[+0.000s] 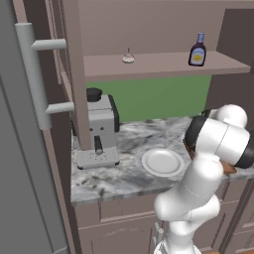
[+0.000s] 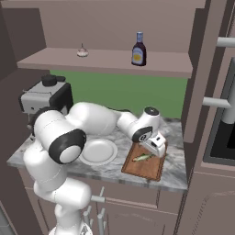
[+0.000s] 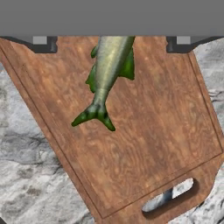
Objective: Pick the fish from the plate and place it on the cutting board. Then pick the condiment bottle from the cabinet and place it next to the cutting board.
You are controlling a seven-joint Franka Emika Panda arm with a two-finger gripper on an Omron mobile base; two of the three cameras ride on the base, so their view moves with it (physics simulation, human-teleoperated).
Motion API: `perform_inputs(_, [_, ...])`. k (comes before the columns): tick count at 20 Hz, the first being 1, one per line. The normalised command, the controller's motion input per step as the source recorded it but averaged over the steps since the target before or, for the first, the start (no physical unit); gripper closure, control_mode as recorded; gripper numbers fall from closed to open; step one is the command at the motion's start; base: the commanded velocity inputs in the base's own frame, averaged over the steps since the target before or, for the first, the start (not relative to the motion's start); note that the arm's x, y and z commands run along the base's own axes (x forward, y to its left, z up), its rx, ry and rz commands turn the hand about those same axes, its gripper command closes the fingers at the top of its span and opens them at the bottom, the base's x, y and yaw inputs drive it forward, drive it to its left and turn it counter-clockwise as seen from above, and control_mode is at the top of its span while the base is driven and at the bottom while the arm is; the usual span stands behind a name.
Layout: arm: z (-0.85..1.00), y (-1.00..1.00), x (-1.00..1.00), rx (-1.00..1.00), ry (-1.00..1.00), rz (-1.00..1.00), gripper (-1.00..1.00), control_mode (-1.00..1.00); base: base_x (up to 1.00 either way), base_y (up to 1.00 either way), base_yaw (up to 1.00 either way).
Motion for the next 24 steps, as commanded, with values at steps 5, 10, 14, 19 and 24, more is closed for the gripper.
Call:
perform_inputs(5, [0.21, 0.12, -0.04, 0.0, 0.0, 0.0, -1.0, -1.0, 0.0, 0.0, 0.0])
perform_inputs(10, [0.15, 0.2, -0.12, 0.0, 0.0, 0.0, -1.0, -1.0, 0.0, 0.0, 0.0])
perform_inputs(14, [0.14, 0.2, -0.18, 0.0, 0.0, 0.0, -1.0, -1.0, 0.0, 0.0, 0.0])
perform_inputs(19, [0.12, 0.15, -0.18, 0.0, 0.0, 0.0, -1.0, -1.0, 0.0, 0.0, 0.0])
perform_inputs(24, [0.14, 0.15, -0.18, 0.0, 0.0, 0.0, -1.0, -1.0, 0.0, 0.0, 0.0])
